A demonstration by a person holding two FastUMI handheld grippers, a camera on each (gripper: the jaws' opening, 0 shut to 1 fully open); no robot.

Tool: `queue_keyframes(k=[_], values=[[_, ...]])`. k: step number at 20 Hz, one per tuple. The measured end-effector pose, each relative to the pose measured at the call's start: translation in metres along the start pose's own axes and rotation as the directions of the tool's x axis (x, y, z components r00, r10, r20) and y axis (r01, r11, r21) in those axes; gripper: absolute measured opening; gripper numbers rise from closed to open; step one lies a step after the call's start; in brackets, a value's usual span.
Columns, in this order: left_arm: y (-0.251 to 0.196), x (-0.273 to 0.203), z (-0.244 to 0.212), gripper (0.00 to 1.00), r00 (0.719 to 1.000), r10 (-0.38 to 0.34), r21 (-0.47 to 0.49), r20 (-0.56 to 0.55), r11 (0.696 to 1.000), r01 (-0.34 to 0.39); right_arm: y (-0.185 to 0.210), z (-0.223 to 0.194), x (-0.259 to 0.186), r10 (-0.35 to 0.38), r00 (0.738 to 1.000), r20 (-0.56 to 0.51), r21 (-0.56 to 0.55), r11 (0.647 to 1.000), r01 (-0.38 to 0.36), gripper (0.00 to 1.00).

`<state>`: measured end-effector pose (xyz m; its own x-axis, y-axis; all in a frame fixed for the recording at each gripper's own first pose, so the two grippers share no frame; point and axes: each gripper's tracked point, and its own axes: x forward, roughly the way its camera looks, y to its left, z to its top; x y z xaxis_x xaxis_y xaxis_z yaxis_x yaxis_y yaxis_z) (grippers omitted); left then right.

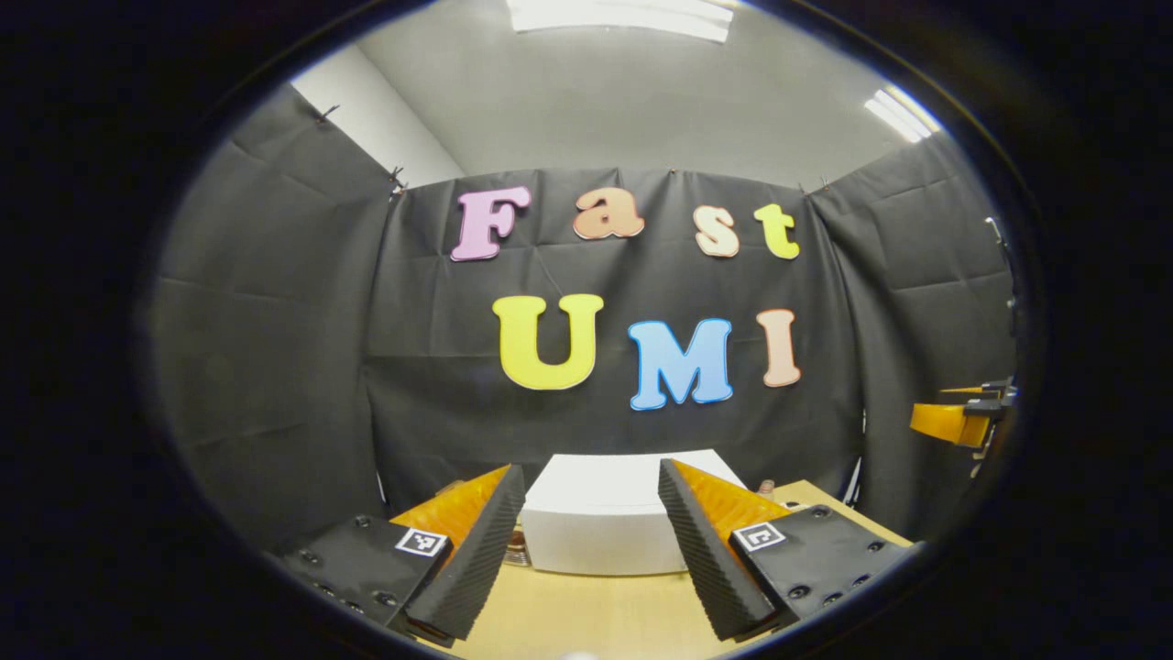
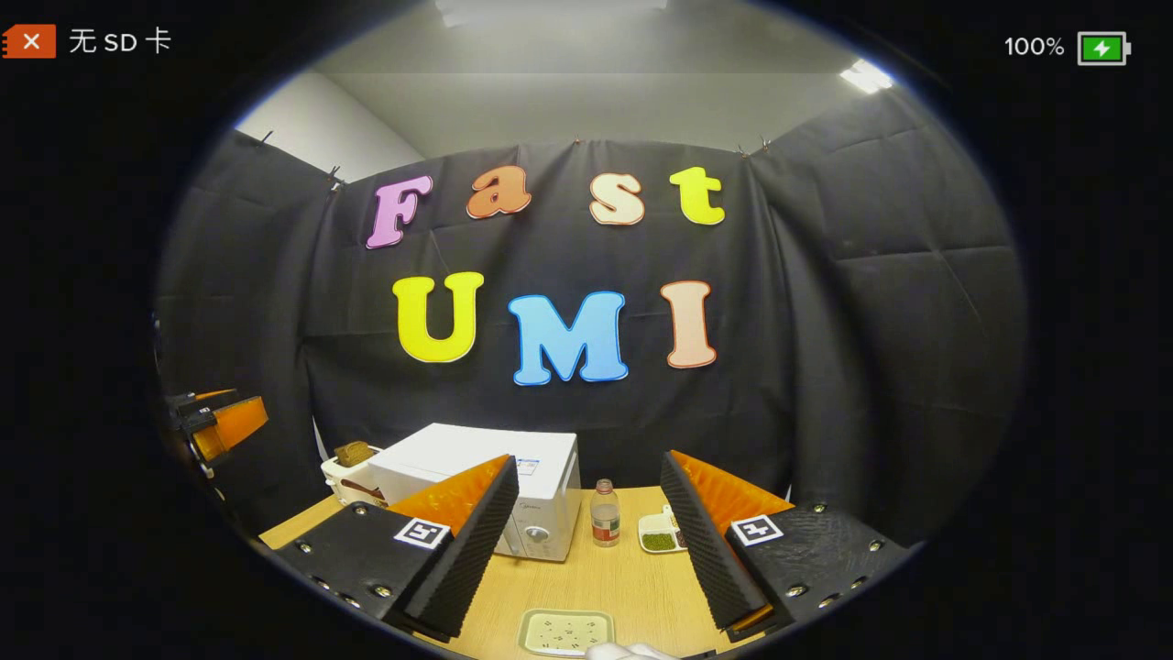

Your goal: Open the microwave oven with the left hand, put the food in, and close the microwave oven.

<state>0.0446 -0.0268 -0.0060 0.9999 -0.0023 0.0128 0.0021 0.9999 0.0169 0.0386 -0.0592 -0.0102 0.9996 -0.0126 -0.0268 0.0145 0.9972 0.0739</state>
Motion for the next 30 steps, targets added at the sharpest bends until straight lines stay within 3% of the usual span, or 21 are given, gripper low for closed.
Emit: queue_keyframes(k=[30], values=[[0.009,-0.011,-0.001,0.99,1.000,-0.016,0.013,0.001,1.000,0.016,0.016,0.002,-0.011,0.003,1.000,0.013,-0.002,1.000,-0.003,0.96]])
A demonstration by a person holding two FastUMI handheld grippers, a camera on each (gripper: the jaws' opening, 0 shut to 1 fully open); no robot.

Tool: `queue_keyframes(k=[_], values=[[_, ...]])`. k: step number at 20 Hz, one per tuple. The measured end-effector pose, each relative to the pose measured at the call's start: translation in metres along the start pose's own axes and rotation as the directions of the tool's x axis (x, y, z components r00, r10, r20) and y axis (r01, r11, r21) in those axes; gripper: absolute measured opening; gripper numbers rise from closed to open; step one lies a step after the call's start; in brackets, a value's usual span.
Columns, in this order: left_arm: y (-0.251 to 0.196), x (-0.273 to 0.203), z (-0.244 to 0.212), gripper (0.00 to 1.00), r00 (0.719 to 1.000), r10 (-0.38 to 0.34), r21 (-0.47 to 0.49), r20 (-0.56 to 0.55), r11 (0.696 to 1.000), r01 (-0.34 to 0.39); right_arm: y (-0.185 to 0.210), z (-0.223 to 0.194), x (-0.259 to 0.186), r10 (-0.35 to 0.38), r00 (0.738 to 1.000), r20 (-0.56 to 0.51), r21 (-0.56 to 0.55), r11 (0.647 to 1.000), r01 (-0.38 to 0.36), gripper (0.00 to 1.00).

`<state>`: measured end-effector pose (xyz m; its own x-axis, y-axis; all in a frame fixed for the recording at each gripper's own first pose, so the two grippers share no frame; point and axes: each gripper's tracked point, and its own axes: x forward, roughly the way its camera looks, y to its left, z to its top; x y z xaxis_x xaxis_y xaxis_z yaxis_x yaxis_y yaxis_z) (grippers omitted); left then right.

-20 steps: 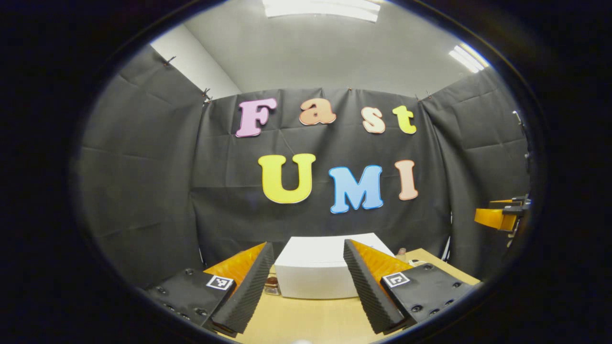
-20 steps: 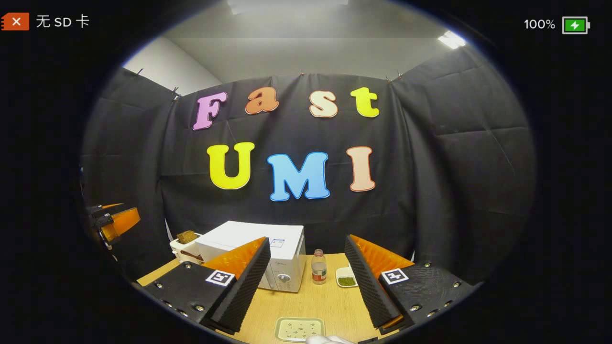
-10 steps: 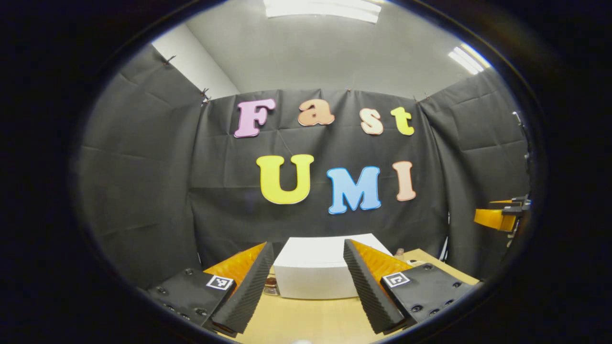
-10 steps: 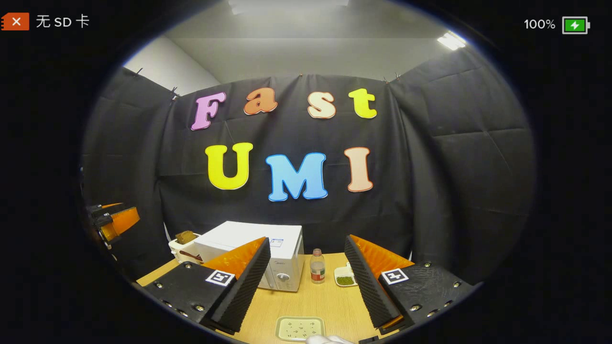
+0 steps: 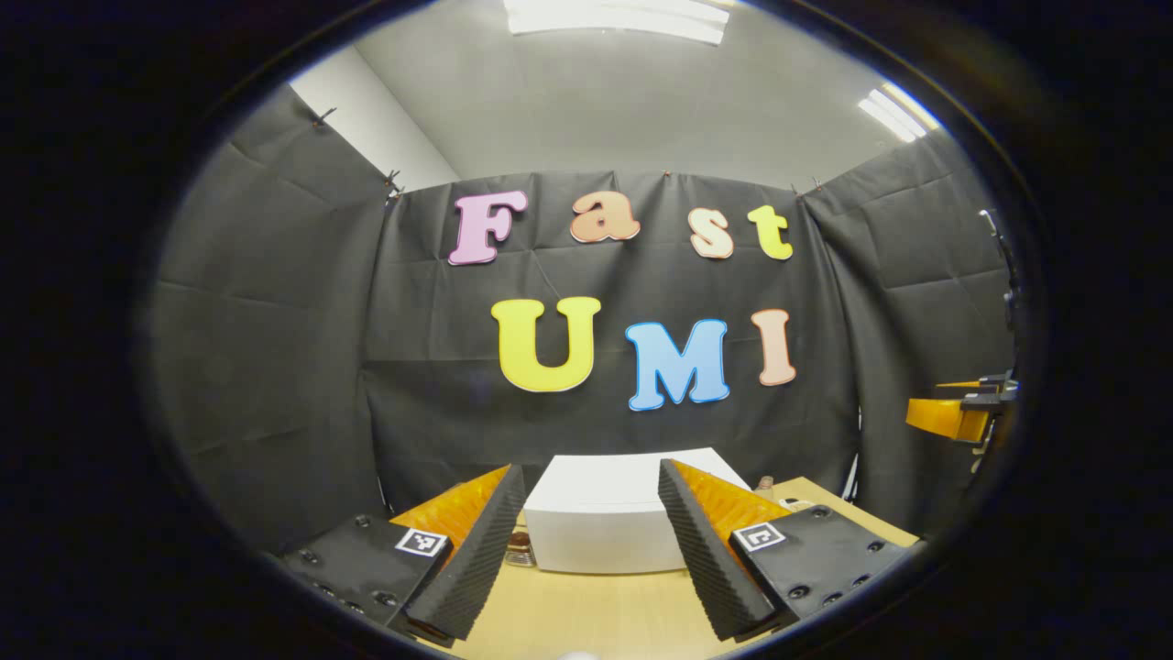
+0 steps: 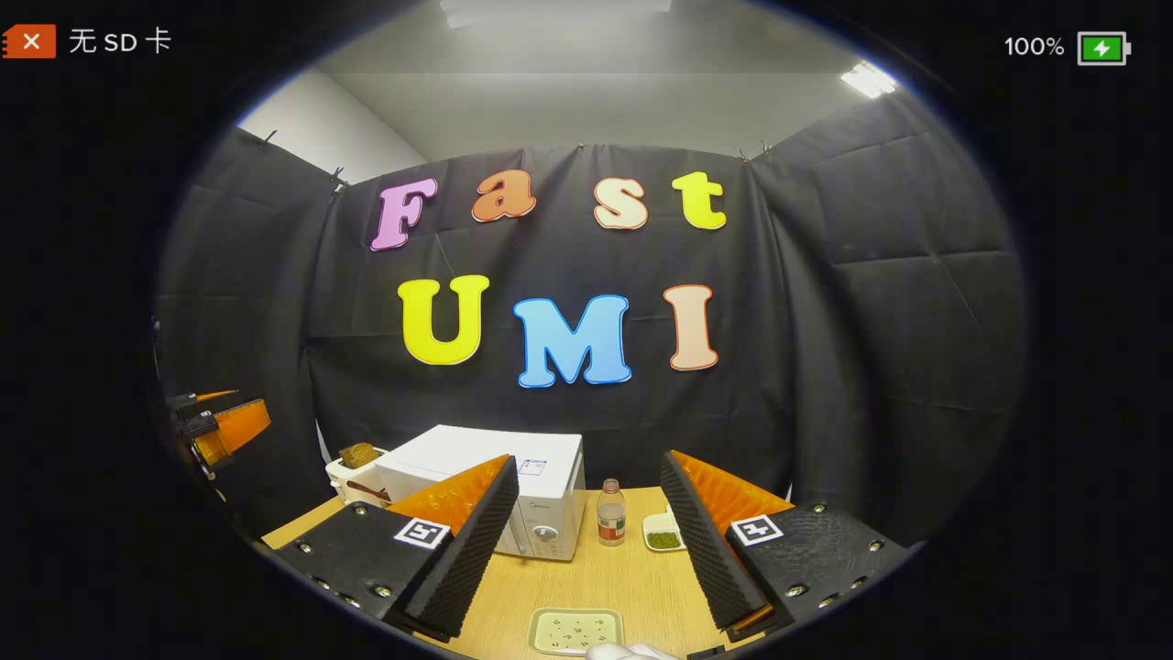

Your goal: Open the microwave oven with the left hand, put the food in, and close the microwave oven.

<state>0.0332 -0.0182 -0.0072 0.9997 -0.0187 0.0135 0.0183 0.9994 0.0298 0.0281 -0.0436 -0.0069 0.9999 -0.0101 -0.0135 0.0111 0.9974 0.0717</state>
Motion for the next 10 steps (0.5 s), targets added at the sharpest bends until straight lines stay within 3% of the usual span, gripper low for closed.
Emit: queue_keyframes(k=[3,4,8,10], values=[[0.001,-0.002,0.000,1.00,1.000,0.016,0.008,-0.004,1.000,-0.016,0.001,0.002,0.003,0.011,1.000,0.008,0.002,1.000,-0.011,0.96],[0.002,-0.002,-0.001,0.94,1.000,0.020,0.010,-0.005,1.000,-0.020,0.002,0.002,0.005,0.014,1.000,0.009,0.006,1.000,-0.014,0.96],[0.000,-0.004,0.000,1.00,0.999,0.033,0.007,-0.004,0.999,-0.033,0.001,0.000,0.013,0.025,1.000,-0.001,0.015,1.000,-0.025,0.96],[0.000,-0.002,-0.001,0.98,0.999,0.038,0.014,-0.006,0.999,-0.038,0.001,-0.001,0.016,0.028,1.000,-0.006,0.014,1.000,-0.028,0.96]])
